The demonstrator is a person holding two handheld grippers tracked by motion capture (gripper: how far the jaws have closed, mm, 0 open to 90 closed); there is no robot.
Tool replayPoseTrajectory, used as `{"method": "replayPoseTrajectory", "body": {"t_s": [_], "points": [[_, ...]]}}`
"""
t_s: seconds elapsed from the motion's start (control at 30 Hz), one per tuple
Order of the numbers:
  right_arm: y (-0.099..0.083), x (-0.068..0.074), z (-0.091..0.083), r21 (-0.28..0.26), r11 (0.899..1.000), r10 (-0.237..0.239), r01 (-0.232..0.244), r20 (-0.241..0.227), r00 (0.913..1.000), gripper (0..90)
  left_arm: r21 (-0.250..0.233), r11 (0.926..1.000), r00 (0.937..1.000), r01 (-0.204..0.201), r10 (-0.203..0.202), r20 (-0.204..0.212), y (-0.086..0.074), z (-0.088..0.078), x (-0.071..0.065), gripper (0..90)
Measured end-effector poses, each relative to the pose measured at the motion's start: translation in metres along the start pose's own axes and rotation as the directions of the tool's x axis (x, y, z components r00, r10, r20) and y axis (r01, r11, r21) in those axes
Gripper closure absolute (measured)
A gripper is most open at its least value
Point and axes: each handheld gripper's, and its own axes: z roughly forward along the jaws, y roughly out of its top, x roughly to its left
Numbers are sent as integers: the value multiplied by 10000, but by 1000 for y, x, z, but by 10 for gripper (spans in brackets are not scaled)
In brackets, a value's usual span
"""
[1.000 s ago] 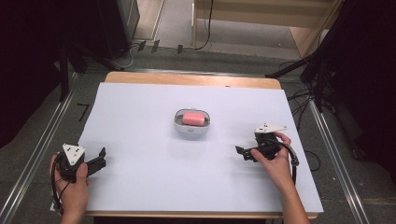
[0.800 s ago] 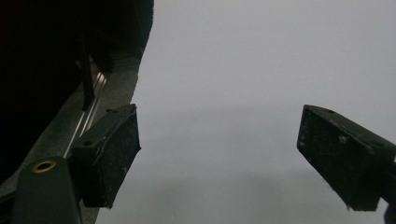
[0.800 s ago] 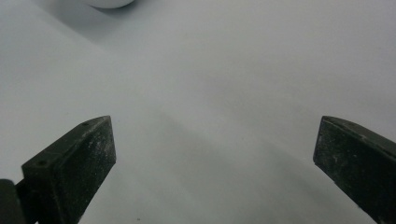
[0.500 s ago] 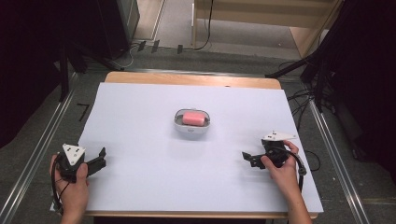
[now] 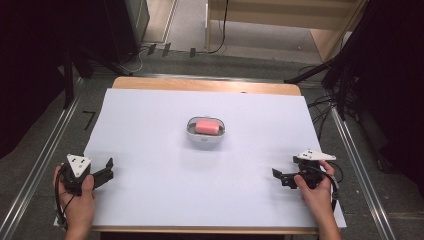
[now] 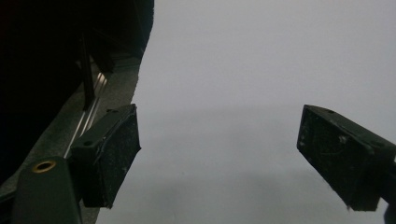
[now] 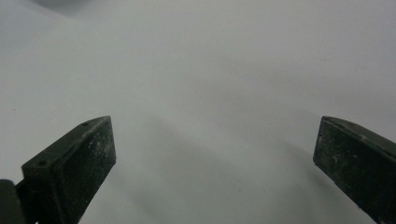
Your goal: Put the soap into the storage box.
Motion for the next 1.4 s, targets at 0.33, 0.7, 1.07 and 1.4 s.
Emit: {"method": "replayPoseTrajectory", "body": {"t_s": [0.33,0.7,1.07,1.4], "points": [[-14,-15,-20,-254,9991,342,-335,281,9990,0,-16,10000,10000,65,-65,14,0,0,0,139],[-38,-36,-54,-814,9932,896,-838,713,9934,0,-2,9994,9992,354,-354,174,0,0,4,139],[-50,-46,-65,-1974,9689,1640,-1495,590,9847,0,48,9983,9979,578,-579,297,0,0,7,140],[-49,-43,-63,-1855,9736,1498,-1330,799,9855,0,72,9982,9976,603,-605,344,0,1,7,140]]}}
